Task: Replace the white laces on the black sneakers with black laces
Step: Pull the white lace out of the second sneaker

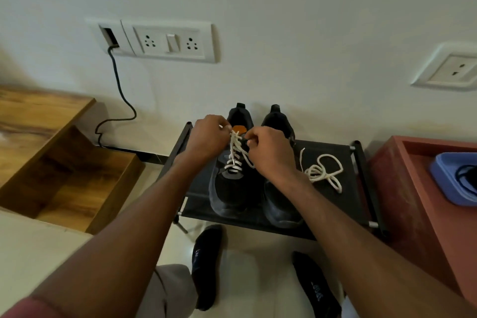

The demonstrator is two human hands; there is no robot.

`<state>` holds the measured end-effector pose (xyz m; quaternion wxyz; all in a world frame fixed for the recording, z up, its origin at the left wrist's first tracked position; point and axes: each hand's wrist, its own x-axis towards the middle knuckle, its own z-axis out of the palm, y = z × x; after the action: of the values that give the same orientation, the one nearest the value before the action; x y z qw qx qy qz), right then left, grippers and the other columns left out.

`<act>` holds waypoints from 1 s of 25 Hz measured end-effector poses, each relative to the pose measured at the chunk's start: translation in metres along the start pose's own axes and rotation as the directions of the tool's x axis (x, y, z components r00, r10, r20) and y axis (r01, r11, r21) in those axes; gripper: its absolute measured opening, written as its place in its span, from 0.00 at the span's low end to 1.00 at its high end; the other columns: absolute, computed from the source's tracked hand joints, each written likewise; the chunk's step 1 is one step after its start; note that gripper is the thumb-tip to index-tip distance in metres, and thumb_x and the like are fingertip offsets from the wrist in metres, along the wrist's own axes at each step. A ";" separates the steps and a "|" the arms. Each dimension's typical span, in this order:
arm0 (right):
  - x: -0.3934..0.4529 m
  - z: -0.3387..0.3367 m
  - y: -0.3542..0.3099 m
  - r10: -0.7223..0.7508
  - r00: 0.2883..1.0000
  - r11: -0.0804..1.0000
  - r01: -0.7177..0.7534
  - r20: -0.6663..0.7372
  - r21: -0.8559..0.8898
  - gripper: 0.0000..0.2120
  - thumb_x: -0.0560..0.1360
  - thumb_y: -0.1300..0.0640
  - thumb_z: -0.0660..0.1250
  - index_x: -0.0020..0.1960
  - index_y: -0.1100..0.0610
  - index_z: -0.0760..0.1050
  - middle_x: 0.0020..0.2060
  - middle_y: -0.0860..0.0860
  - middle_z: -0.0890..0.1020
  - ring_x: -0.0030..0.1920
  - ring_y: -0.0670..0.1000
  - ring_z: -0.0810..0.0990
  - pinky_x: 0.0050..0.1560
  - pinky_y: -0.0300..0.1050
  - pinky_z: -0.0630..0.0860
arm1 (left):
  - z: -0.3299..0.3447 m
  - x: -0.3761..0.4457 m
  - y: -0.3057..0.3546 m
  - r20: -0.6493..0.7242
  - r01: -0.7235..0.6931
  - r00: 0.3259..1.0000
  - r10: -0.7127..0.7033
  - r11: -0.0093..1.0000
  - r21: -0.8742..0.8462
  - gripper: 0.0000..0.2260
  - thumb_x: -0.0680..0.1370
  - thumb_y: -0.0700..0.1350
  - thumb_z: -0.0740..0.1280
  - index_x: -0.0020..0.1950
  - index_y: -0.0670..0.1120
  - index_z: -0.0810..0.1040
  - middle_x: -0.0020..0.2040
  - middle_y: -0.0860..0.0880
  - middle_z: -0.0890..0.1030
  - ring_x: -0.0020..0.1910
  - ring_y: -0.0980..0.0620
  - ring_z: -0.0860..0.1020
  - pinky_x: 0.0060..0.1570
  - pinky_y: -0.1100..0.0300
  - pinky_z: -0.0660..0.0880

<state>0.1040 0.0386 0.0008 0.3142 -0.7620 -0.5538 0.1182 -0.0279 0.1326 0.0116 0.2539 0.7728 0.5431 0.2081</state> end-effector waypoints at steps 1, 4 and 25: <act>0.000 0.005 -0.002 0.008 1.000 1.000 -0.008 -0.009 -0.008 0.09 0.82 0.58 0.68 0.59 0.53 0.84 0.51 0.51 0.87 0.49 0.52 0.84 0.51 0.52 0.83 | 0.006 0.004 -0.001 -0.004 -0.019 1.000 0.019 1.000 -0.005 0.10 0.83 0.47 0.67 0.55 0.46 0.86 0.45 0.47 0.86 0.39 0.53 0.79 0.34 0.63 0.67; 0.006 0.014 -0.002 0.032 0.999 0.999 -0.032 -0.008 -0.027 0.09 0.82 0.58 0.68 0.61 0.52 0.83 0.48 0.50 0.86 0.48 0.52 0.84 0.48 0.51 0.83 | 0.013 0.019 -0.007 0.067 -0.055 0.996 0.051 0.997 0.058 0.14 0.81 0.55 0.69 0.48 0.47 0.88 0.33 0.51 0.81 0.31 0.57 0.75 0.32 0.62 0.66; 0.058 0.028 0.004 0.413 0.904 0.764 -0.411 0.112 0.497 0.10 0.85 0.58 0.59 0.49 0.54 0.78 0.46 0.54 0.87 0.43 0.52 0.86 0.38 0.48 0.82 | -0.037 0.021 -0.006 0.227 0.142 0.973 -0.039 0.878 -0.457 0.09 0.78 0.44 0.72 0.38 0.46 0.79 0.41 0.45 0.84 0.42 0.49 0.82 0.46 0.50 0.77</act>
<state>0.1133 0.1008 -0.0134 0.4715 -0.7545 -0.3211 0.3244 -0.0474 0.1598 0.0377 0.4994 0.6795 0.4817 0.2383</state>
